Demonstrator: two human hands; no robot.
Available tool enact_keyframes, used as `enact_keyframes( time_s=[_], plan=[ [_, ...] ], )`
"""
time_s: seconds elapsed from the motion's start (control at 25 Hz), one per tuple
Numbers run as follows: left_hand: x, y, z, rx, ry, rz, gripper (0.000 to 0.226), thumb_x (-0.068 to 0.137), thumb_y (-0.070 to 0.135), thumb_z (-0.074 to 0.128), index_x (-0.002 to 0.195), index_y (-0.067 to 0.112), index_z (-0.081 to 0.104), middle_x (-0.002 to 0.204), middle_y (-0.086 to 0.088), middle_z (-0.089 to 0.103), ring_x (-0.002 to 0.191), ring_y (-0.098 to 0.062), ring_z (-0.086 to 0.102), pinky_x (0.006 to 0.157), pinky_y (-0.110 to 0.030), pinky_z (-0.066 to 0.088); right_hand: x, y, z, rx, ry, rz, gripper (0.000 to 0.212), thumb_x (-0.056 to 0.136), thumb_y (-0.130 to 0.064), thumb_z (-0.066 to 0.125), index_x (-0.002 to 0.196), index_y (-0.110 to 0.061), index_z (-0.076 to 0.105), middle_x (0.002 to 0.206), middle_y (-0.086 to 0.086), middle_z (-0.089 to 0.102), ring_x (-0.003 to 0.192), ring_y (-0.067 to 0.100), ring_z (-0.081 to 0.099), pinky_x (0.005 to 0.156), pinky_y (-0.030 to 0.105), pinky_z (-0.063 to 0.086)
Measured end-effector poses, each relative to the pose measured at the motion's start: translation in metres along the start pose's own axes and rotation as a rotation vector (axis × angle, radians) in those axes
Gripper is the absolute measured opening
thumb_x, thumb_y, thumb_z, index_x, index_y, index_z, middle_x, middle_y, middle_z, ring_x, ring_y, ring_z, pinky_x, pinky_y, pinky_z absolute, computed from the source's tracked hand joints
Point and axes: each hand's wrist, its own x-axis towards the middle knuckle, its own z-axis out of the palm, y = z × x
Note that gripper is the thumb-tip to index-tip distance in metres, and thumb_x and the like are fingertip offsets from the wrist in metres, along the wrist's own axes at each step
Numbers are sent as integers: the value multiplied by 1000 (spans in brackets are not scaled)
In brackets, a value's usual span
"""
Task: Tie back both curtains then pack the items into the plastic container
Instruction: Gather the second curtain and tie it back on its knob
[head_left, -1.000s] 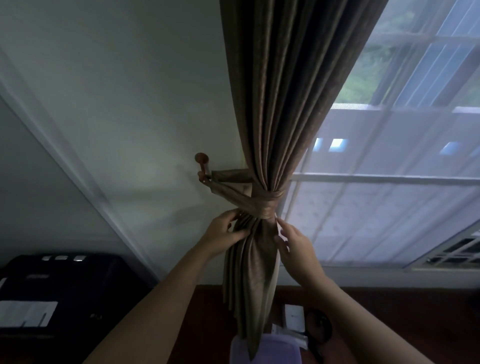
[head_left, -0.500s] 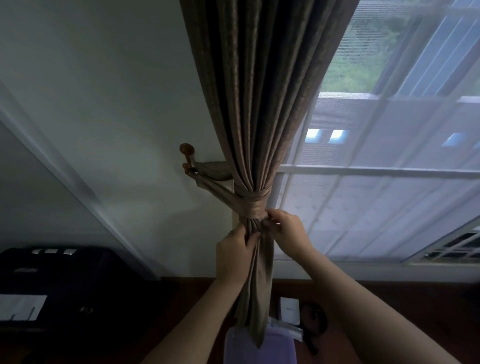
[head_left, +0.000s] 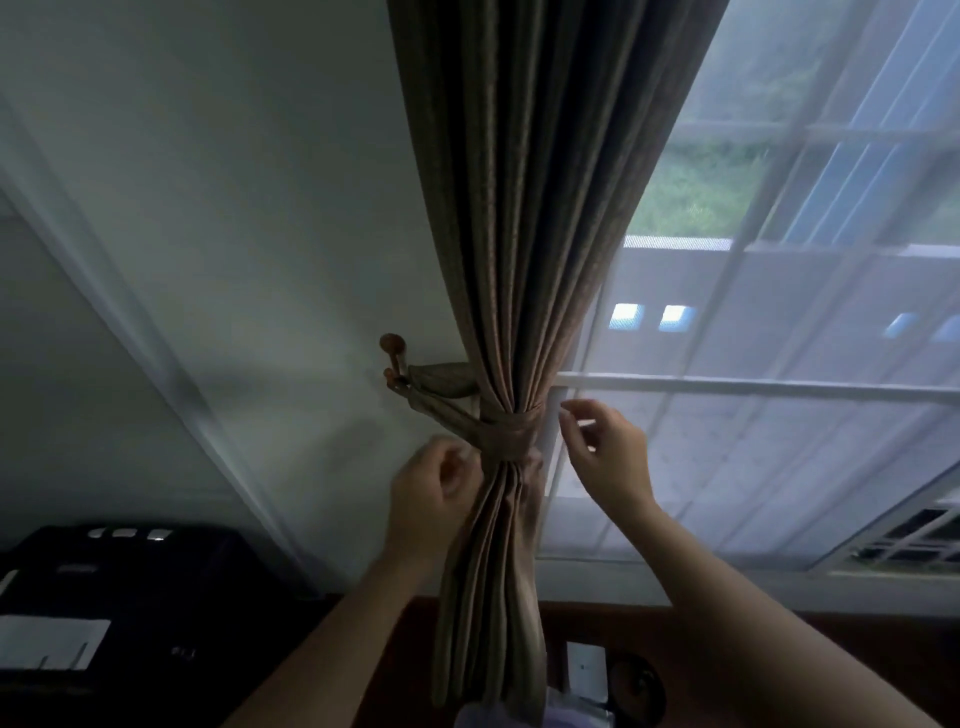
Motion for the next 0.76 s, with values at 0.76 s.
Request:
enact_keyframes(
  time_s=[0.76],
  plan=[
    [47,27,-51,-157,-70,49,12,85,18,67,96,14,66,82,-1,68,74,-10,66,72,-23,53,6,-44,-32,171,42,73,25,89,-19,61,113,-14,54,92,-3,62,82,12,66,67,17,54]
  ],
)
